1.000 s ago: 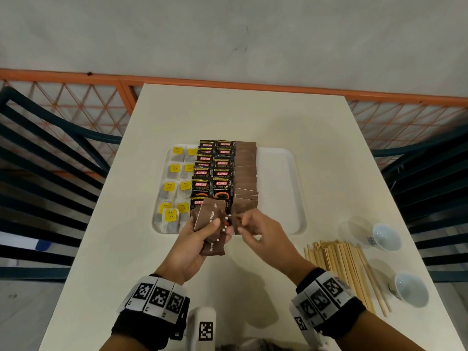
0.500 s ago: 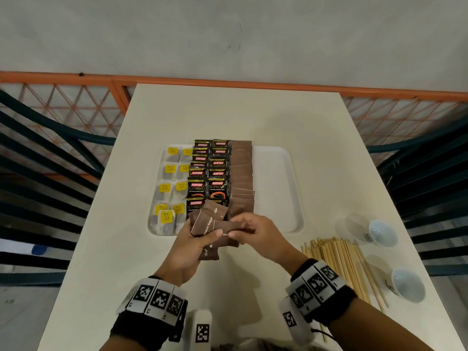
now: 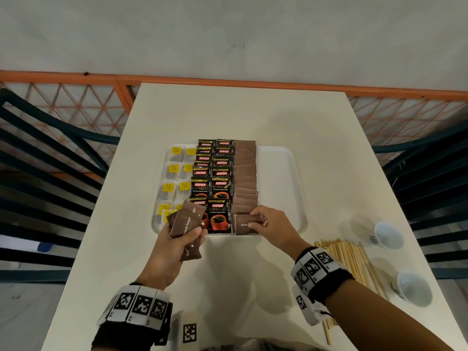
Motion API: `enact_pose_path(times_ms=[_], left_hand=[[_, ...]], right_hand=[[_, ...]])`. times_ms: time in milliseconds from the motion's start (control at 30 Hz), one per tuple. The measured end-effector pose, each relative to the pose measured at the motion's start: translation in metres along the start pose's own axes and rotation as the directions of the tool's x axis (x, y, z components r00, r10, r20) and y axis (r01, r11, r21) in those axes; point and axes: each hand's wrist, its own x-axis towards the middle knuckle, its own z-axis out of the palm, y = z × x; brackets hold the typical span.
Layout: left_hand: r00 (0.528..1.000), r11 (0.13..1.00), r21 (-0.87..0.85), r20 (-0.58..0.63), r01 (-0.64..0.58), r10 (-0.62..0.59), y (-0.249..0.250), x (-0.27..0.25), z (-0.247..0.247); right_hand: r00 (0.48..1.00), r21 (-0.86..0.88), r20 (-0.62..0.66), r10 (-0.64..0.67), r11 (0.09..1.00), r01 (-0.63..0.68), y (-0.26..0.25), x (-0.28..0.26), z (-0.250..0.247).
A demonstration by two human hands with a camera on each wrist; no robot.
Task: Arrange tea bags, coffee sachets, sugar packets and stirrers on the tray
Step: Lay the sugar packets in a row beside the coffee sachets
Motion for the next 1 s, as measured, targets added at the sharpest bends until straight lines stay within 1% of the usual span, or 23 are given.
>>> enact_pose_path(times_ms=[133, 233, 300, 367, 467, 533, 600, 667, 800, 900, 967, 1000], left_hand=[[1.000, 1.000, -0.005, -0.009, 0.009, -0.009, -0.001, 0.000, 0.000], [1.000, 1.000, 0.004, -0.009, 0.015, -0.015, -0.001, 0.000, 0.002], [1.000, 1.000, 0.008, -0.006, 0.017, -0.017, -0.001, 0.000, 0.003], [1.000, 1.000, 0.010, -0.005, 0.019, -0.019, -0.001, -0.001, 0.003], [1.000, 0.999, 0.017, -0.008, 0.030, -0.030, 0.000, -0.001, 0.005], [0.999, 0.999, 0.019, -0.009, 0.036, -0.036, 0.000, -0.001, 0.006], [0.999, 0.999, 0.020, -0.009, 0.044, -0.044, -0.001, -0.002, 0.006], [0.999, 0.998, 0.022, -0.006, 0.051, -0.051, -0.001, -0.003, 0.006], [0.997, 0.998, -0.003, 0.053, 0.063, -0.063, 0.004, -0.006, 0.012], [0.991, 0.993, -0.075, 0.099, 0.093, -0.085, 0.007, -0.006, 0.016], [0.986, 0.985, -0.124, 0.130, 0.124, -0.107, 0.008, -0.005, 0.019], [0.982, 0.979, -0.146, 0.142, 0.143, -0.122, 0.008, -0.005, 0.021]], right_hand=[[0.999, -0.121, 0.004, -0.042, 0.992, 0.042, -0.001, -0.001, 0.002], [0.996, -0.233, -0.025, -0.082, 0.970, 0.074, -0.002, -0.003, 0.005], [0.988, -0.276, -0.014, -0.152, 0.951, 0.142, -0.003, -0.005, 0.007], [0.980, -0.274, 0.034, -0.196, 0.941, 0.198, -0.005, -0.007, 0.008], [0.972, -0.228, 0.129, -0.195, 0.948, 0.221, -0.010, -0.007, 0.004], [0.967, -0.243, 0.172, -0.186, 0.944, 0.225, -0.013, -0.005, 0.000], [0.966, -0.267, 0.183, -0.180, 0.937, 0.225, -0.015, -0.002, -0.002], [0.972, -0.275, 0.184, -0.145, 0.942, 0.193, -0.017, 0.002, -0.003], [0.983, -0.244, 0.146, -0.111, 0.959, 0.145, -0.015, 0.007, -0.003], [0.989, -0.294, 0.096, -0.116, 0.946, 0.139, -0.015, 0.007, -0.002], [0.991, -0.352, 0.021, -0.129, 0.927, 0.128, -0.016, 0.005, -0.003], [0.989, -0.350, -0.033, -0.146, 0.928, 0.125, -0.018, 0.003, -0.003]])
